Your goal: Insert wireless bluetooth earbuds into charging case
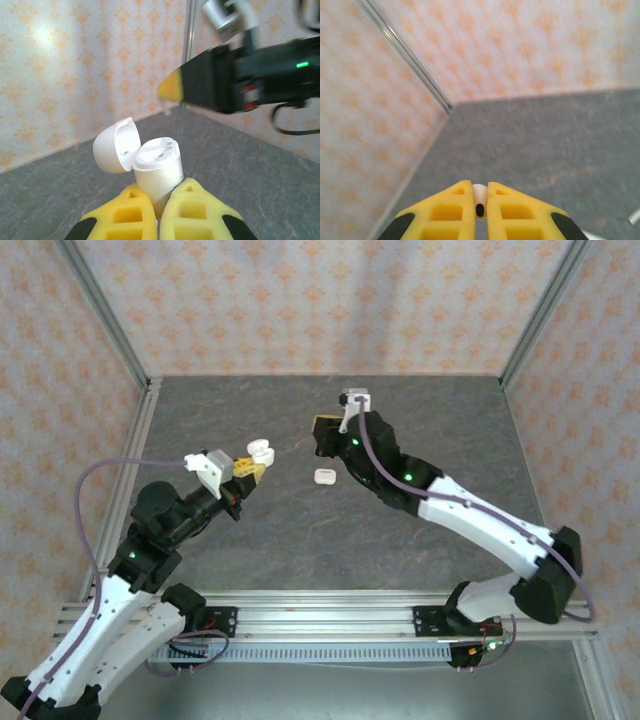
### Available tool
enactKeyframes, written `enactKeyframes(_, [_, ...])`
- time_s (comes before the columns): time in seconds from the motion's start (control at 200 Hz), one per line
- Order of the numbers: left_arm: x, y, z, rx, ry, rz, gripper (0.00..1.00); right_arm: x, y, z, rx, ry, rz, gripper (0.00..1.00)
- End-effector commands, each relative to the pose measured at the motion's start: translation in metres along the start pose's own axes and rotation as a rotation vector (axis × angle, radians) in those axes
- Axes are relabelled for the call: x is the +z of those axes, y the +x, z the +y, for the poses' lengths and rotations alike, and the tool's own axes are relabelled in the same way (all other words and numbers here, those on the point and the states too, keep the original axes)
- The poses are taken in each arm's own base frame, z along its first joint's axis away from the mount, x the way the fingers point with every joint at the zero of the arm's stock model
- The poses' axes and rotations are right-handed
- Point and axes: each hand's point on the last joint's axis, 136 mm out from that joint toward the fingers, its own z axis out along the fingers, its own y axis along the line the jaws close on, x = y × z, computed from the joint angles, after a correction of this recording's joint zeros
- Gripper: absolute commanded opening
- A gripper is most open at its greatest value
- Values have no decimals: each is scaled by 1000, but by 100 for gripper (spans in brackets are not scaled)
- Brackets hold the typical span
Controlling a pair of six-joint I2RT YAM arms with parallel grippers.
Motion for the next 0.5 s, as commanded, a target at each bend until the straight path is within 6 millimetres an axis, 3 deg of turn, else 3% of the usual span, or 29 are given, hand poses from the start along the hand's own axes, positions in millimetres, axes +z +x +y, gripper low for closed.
enactKeyframes(0.0, [7,-40,8,-4,-33,-137,0,-17,-29,28,11,-88,-168,11])
enactKeyframes(0.17, [20,-43,11,-20,-33,-139,0,-34,-43,70,31,-269,-254,11])
enactKeyframes(0.28, [22,-47,11,-17,-34,-159,0,-34,-41,93,34,-354,-254,11])
enactKeyframes(0.495, [19,-52,10,2,-36,-179,0,-23,-28,107,62,-399,-228,11])
